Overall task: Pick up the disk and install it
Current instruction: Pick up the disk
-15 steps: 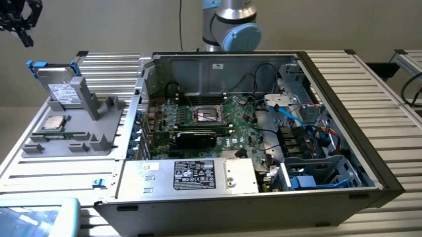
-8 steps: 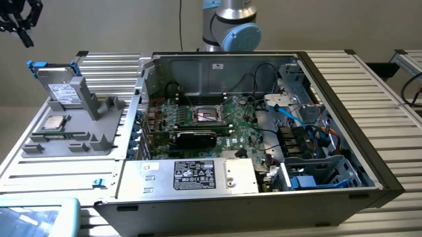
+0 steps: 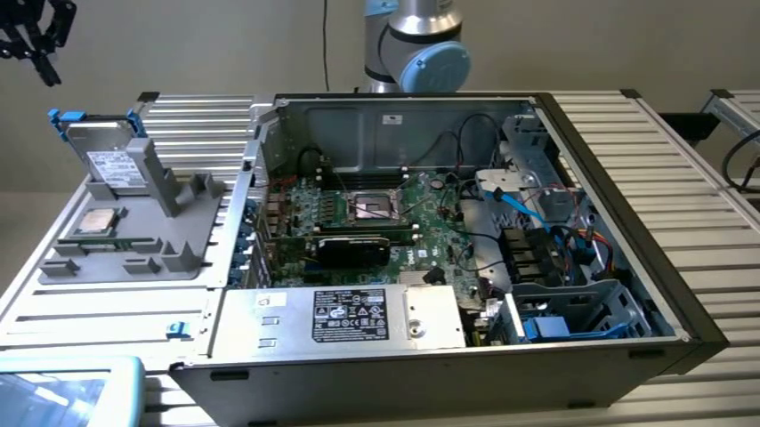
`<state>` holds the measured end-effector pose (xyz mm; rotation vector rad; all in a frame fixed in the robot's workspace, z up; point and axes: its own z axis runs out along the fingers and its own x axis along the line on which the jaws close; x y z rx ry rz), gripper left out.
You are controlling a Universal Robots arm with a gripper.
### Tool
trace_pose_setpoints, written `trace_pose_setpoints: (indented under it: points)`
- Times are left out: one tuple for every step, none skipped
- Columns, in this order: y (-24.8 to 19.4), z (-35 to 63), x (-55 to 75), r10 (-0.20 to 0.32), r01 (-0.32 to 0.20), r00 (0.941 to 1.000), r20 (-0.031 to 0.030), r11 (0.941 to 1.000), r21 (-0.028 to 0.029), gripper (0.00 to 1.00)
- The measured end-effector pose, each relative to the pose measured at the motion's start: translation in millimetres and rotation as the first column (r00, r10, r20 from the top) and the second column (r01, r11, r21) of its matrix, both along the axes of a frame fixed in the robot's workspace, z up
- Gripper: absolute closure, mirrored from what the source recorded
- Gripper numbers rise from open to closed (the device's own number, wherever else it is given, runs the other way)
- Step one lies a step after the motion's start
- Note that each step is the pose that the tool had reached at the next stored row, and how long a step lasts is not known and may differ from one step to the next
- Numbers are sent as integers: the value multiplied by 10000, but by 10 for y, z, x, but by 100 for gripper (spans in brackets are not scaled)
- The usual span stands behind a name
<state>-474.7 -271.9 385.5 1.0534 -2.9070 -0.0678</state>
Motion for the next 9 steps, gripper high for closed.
trace_pose_setpoints:
  points:
    - [0, 0, 0, 180, -180, 9998, 17, 9998, 0, 89]
    - [0, 0, 0, 365, -365, 9993, 31, 9993, -1, 89]
    - [0, 1, 0, 545, -545, 9985, 44, 9985, -2, 89]
    - [0, 1, 0, 730, -730, 9973, 60, 9973, -3, 89]
    - [0, 1, 0, 914, -914, 9958, 73, 9958, -4, 89]
    - [0, 0, 0, 1094, -1094, 9940, 83, 9940, -4, 89]
    - [0, 0, 0, 1272, -1272, 9918, 89, 9919, -5, 89]
    - [0, 0, 0, 1450, -1450, 9894, 98, 9894, -6, 89]
    - [0, 0, 0, 1627, -1627, 9866, 106, 9867, -8, 89]
